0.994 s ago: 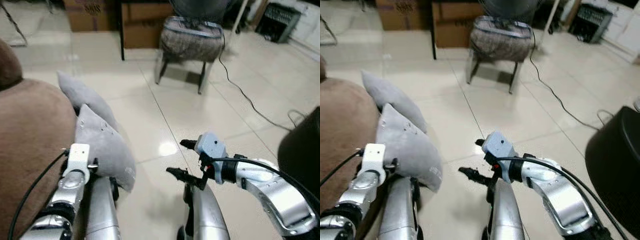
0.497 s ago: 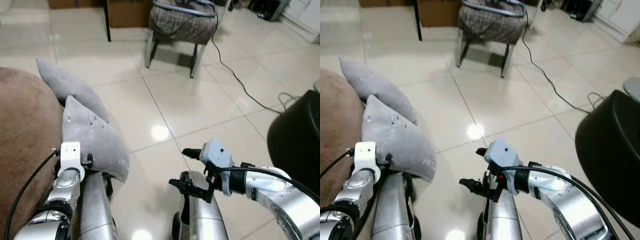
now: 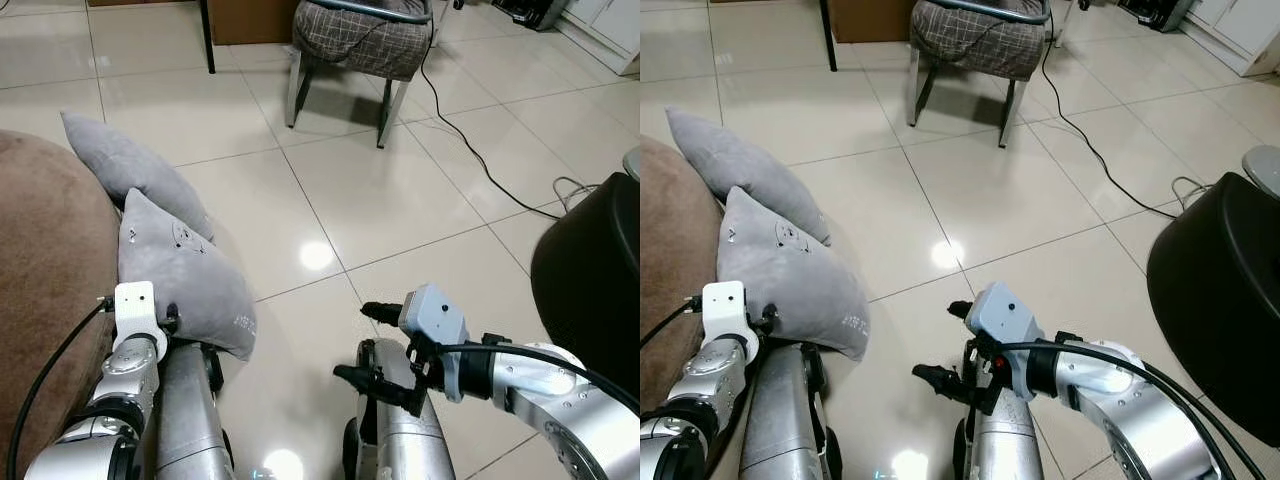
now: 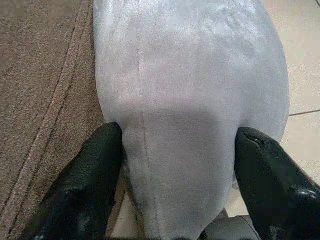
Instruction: Move the pillow to the sofa from floor
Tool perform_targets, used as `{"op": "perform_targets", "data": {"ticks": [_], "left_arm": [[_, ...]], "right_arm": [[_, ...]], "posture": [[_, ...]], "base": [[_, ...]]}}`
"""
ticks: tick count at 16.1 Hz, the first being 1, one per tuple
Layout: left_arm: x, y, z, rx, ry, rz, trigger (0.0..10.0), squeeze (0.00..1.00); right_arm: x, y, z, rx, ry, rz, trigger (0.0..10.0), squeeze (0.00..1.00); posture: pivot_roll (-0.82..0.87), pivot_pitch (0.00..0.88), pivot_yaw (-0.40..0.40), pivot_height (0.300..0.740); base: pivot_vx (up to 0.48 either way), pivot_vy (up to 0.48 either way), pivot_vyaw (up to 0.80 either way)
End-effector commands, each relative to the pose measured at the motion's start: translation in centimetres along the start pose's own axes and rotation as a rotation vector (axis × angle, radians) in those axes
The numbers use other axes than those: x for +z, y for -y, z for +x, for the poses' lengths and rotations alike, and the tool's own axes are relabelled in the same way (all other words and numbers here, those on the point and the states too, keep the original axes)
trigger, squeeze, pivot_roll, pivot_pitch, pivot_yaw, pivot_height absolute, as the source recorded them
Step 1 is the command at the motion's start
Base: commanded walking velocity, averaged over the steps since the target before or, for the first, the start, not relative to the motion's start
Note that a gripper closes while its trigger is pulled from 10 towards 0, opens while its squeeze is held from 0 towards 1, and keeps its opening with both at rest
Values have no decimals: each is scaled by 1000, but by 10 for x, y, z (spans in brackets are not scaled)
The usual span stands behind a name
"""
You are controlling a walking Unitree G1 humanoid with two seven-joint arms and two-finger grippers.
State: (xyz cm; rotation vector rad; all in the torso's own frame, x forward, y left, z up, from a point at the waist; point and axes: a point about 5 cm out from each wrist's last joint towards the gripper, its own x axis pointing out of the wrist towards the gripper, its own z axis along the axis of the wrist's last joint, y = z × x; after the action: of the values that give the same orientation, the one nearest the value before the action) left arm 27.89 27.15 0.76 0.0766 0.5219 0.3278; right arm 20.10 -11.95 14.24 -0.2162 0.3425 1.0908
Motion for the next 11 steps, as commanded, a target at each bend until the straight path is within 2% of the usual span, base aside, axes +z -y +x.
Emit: {"op": "perform_targets", "data": {"ticks": [1, 11], "left_arm": [[-4, -1, -1, -2, -17, -10, 0, 0], [-7, 3, -1, -10, -37, -17, 0, 0]], "right_arm": [[-1, -2, -4, -7, -11, 4, 10000, 0], [0, -1, -7, -1, -20, 38, 10000, 0]], "posture": [[-211, 175, -126, 521], [-214, 164, -125, 521]], "base": [[0, 0, 0], [0, 0, 0]]}}
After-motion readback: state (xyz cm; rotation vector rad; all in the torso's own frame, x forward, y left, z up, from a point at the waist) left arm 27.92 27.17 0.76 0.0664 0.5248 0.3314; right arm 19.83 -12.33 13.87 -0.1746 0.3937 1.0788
